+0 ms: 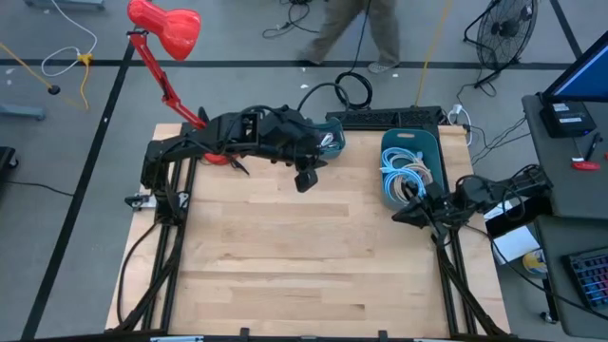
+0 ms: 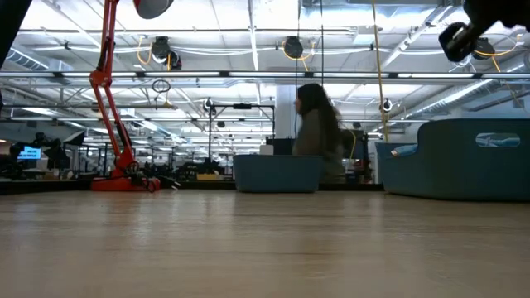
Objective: Pick & Place USB Port
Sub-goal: Return to Home Position
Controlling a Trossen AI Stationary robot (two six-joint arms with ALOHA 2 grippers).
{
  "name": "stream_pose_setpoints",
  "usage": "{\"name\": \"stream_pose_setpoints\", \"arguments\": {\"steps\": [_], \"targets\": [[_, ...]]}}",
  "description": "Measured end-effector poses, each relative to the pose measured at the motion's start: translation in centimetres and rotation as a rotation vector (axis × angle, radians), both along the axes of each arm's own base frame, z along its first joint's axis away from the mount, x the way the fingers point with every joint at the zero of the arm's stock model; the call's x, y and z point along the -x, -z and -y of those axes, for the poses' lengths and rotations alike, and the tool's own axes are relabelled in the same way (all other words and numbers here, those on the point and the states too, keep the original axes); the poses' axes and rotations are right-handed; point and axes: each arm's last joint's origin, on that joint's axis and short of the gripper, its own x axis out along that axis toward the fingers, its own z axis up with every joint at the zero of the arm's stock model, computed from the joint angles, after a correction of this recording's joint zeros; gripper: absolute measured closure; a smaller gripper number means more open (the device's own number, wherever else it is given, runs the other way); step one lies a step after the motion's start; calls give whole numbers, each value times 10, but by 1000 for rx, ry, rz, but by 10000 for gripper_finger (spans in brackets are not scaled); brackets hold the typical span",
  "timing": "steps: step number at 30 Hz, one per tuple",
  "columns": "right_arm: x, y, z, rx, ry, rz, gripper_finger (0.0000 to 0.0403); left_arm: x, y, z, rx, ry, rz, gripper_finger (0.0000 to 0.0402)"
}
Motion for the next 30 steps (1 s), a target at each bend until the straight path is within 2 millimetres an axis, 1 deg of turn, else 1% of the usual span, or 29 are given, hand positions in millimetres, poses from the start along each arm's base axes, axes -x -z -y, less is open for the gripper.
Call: {"name": "stream_pose_setpoints", "arguments": {"steps": [6,12,15,18,30], "targets": [[6,25,6,-7,42,0,403,0,0,0,4,-3,1,254],[9,40,12,-6,90,24,403,0,0,0,12,-9,2,254],[10,44,14,-3,94,20,403,0,0,0,13,-10,2,254],[10,49,15,12,94,-27,403,0,0,0,13,-10,1,254],[8,57,25,55,148,-105,403,0,0,0,22,-15,-1,254]]}}
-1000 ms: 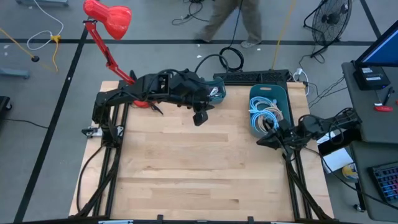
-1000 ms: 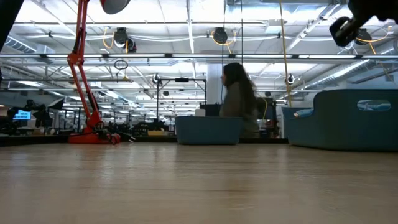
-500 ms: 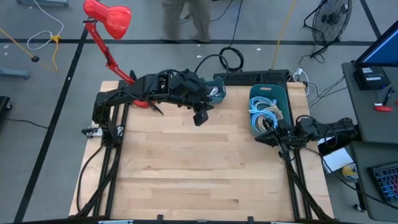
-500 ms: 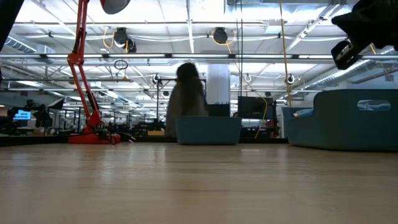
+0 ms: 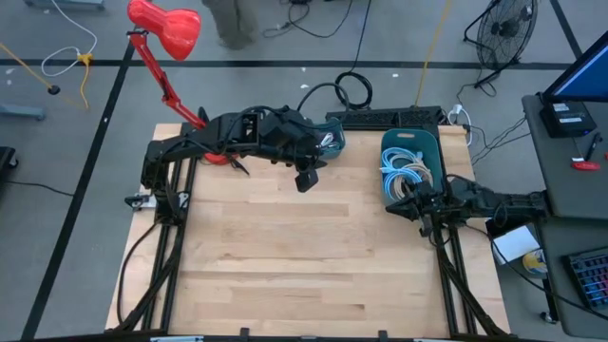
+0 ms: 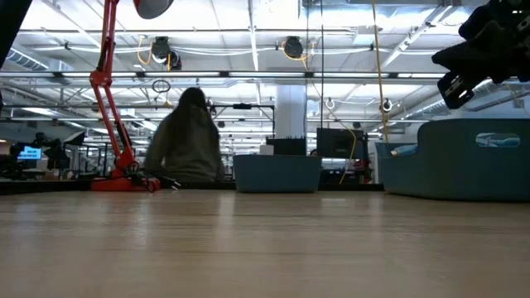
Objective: Pick & Place USB Port
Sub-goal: Return to Home Position
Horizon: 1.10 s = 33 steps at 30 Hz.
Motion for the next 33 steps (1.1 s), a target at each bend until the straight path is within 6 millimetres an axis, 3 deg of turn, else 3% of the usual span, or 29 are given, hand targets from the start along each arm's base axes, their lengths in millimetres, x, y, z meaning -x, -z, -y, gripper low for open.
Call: {"name": "stream_pose_setpoints", "arguments": {"steps": [11,17,21,33], "targets": [[0,10,6,5,37,-81,403,0,0,1,30,4,3,254],[-8,32,7,-66,47,-60,403,0,0,1,42,0,5,254],[-9,20,7,-85,34,80,403,0,0,2,50,-1,6,254],[-10,23,11,-130,142,49,403,0,0,3,48,3,9,254]]}}
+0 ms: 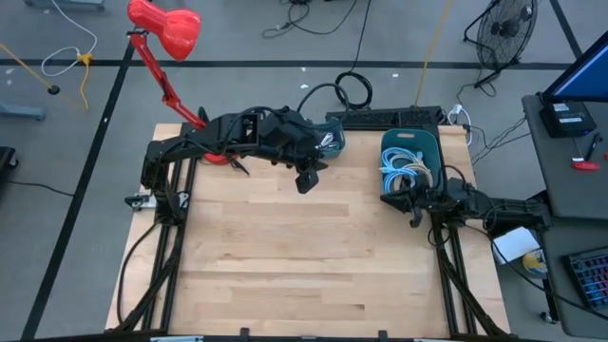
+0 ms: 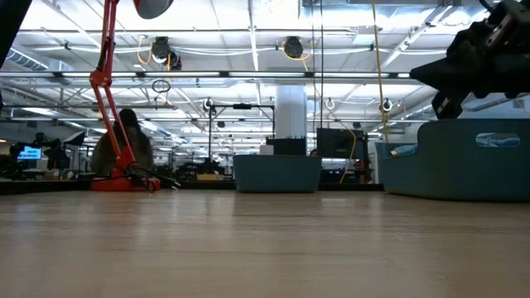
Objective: Pick & Place USB Port
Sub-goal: Return to Home Position
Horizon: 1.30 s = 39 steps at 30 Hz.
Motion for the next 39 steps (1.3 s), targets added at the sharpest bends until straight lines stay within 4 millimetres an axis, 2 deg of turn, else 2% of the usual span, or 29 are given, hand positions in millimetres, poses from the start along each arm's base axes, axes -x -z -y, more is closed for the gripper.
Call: {"name": "stream_pose_setpoints", "arguments": {"steps": [4,8,11,16,19,23,26,28,30,33,39], "targets": [[0,0,2,-99,54,0,403,-1,-1,0,-23,13,16,254],[0,0,1,-98,50,0,403,-1,-1,0,-34,23,4,268],[0,0,2,-94,51,0,403,0,1,0,-38,29,-13,304],[0,0,2,-94,51,0,403,1,4,-1,-46,34,-39,386],[0,0,2,-94,51,0,403,-7,23,-1,-39,32,-73,393],[0,0,2,-94,51,1,403,-15,65,-2,2,8,-156,399],[0,0,2,-94,51,1,403,-15,95,-1,73,-6,-124,399],[0,0,1,-94,50,1,403,-13,112,2,138,-3,-41,400],[0,0,1,-94,50,5,403,-4,129,5,201,-11,19,400],[0,0,2,-94,50,4,403,22,141,8,256,-49,110,400],[-1,1,2,-94,50,-5,403,101,158,9,206,-245,227,401]]}}
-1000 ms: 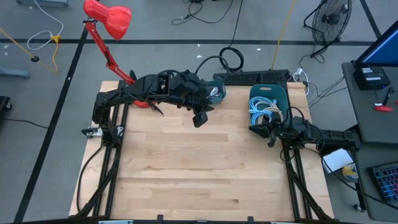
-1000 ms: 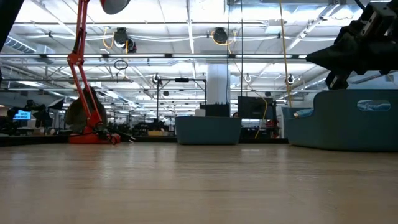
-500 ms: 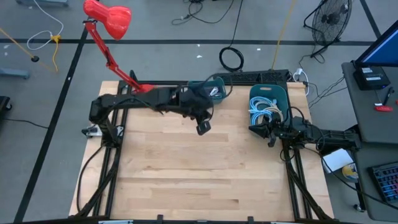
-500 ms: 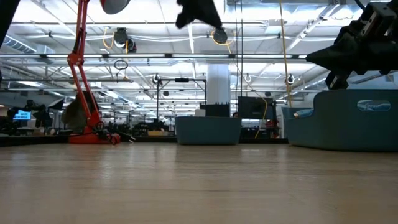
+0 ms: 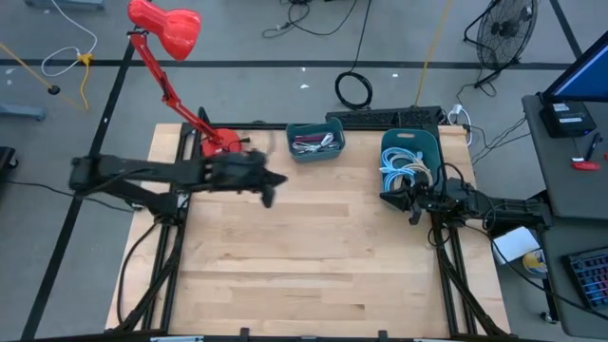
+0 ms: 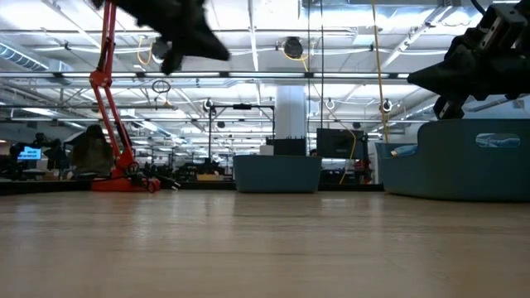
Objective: Pick & Place USB Port
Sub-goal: Return to Home Position
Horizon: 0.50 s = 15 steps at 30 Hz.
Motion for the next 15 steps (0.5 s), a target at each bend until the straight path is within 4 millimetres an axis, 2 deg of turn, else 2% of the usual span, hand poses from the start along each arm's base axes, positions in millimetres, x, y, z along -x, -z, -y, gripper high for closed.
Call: {"name": "stream_pose_setpoints", "arguments": {"steps": [3,8,12,15], "targets": [[0,0,0,0,0,1,403,37,6,2,-28,-44,106,401],[0,0,0,0,0,1,403,90,28,6,-37,-103,243,401],[0,0,0,0,0,1,403,116,46,7,-53,-77,410,401],[0,0,0,0,0,1,403,130,61,8,-54,-77,454,401]]}}
